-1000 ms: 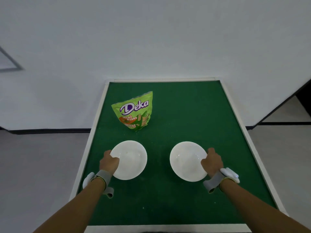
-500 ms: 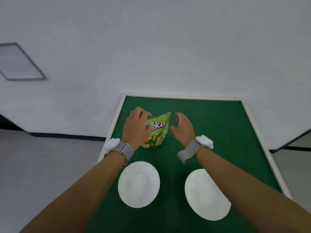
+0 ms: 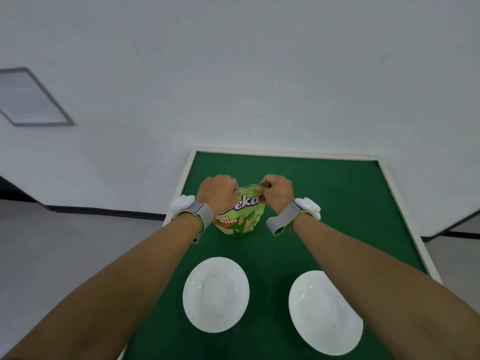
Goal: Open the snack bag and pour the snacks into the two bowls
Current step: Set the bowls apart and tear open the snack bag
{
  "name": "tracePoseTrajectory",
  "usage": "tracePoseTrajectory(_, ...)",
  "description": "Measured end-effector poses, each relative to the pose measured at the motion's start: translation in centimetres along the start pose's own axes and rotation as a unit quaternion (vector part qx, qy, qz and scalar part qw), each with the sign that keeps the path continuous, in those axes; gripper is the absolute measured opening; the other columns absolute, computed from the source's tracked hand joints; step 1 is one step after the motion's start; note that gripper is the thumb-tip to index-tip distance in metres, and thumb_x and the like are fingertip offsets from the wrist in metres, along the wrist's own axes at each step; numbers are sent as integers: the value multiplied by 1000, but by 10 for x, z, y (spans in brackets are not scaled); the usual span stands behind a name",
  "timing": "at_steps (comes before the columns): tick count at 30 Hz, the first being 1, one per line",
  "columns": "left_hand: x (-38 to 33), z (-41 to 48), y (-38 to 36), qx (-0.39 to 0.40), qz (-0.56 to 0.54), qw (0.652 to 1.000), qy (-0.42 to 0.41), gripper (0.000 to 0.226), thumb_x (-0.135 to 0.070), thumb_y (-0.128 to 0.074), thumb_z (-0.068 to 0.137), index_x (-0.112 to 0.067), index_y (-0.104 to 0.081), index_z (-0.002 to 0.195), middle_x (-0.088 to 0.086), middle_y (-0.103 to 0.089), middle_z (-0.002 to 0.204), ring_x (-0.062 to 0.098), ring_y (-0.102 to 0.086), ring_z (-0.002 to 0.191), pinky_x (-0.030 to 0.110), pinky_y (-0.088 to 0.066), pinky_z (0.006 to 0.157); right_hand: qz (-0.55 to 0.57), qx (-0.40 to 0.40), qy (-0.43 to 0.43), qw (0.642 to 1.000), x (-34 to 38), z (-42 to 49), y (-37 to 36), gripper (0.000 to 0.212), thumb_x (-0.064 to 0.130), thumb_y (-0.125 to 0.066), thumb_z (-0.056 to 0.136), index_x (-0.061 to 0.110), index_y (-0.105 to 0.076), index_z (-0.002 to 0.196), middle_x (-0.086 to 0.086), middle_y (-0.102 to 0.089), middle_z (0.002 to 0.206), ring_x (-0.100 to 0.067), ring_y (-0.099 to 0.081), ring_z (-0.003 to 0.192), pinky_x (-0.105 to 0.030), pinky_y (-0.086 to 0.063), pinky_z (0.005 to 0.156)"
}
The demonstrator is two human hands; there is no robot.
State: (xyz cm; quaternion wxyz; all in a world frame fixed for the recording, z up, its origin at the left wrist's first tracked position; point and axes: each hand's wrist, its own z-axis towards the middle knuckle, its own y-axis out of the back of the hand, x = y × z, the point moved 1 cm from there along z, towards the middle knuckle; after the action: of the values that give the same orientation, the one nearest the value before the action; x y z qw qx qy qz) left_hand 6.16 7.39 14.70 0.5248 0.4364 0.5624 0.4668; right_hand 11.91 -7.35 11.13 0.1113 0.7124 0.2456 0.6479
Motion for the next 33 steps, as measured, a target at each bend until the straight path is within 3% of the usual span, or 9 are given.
tracePoseTrajectory(5,-10,-9,31,35,-46,998,-30,22,-32,-47,95,-20,-58,80,-1,-65,85,17,-60,72,29,-45,64,46,-21,37,998,15,-17,24,39,-12,-60,82,18,-58,57,8,-60,43,-8,-59,39,-28,-57,49)
tracePoseTrajectory(7,-14,-17,46,67,-79,993,-52,25,-33,-46,96,-20,-58,79,-1,-63,77,13,-54,63,26,-40,58,75,-29,53,995,23,-33,38,37,-11,-60,82,16,-58,57,2,-58,45,-4,-54,34,-20,-49,40)
tracePoseTrajectory(10,-22,-30,59,121,-177,975,-58,26,-33,-49,95,-15,-61,80,-1,-61,74,15,-52,64,27,-41,62,112,-19,70,991,29,-55,55,31,-13,-60,82,9,-57,59,-9,-54,51,-4,-51,32,-16,-43,36)
tracePoseTrajectory(14,-38,-52,68,217,-322,920,-63,25,-27,-55,92,-18,-57,69,-4,-61,69,12,-54,66,29,-42,73,140,7,83,987,31,-87,79,29,-15,-59,80,5,-57,60,-11,-54,52,-5,-51,32,-16,-40,33)
tracePoseTrajectory(17,-49,-65,66,282,-410,863,-84,27,-17,-54,93,-19,-54,65,-7,-58,64,11,-51,64,25,-39,68,172,29,83,981,28,-108,94,32,-18,-57,80,6,-57,58,-10,-53,47,-7,-50,29,-16,-36,31)
tracePoseTrajectory(20,-59,-79,59,321,-464,819,-107,23,-19,-54,90,-17,-52,67,2,-55,71,18,-48,70,29,-38,68,200,42,86,975,22,-124,105,32,-19,-56,80,5,-56,59,-3,-54,40,-8,-49,28,-16,-33,29)
tracePoseTrajectory(27,-79,-103,42,337,-561,750,-96,18,-23,-53,83,-16,-49,67,1,-56,69,19,-52,68,28,-41,66,251,52,84,963,10,-144,117,32,-20,-55,79,5,-56,59,2,-55,38,-7,-47,27,-15,-30,29)
tracePoseTrajectory(30,-86,-111,37,322,-591,734,-90,17,-22,-53,82,-14,-50,67,4,-58,70,21,-56,69,30,-44,69,266,51,82,959,7,-147,120,31,-19,-55,78,5,-56,59,2,-55,37,-7,-46,27,-14,-29,29)
tracePoseTrajectory(33,-94,-116,34,290,-613,731,-72,19,-22,-51,81,-13,-45,66,10,-47,70,23,-50,66,25,-44,61,289,40,69,954,6,-150,123,30,-18,-56,79,5,-57,59,1,-55,38,-8,-44,27,-14,-30,30)
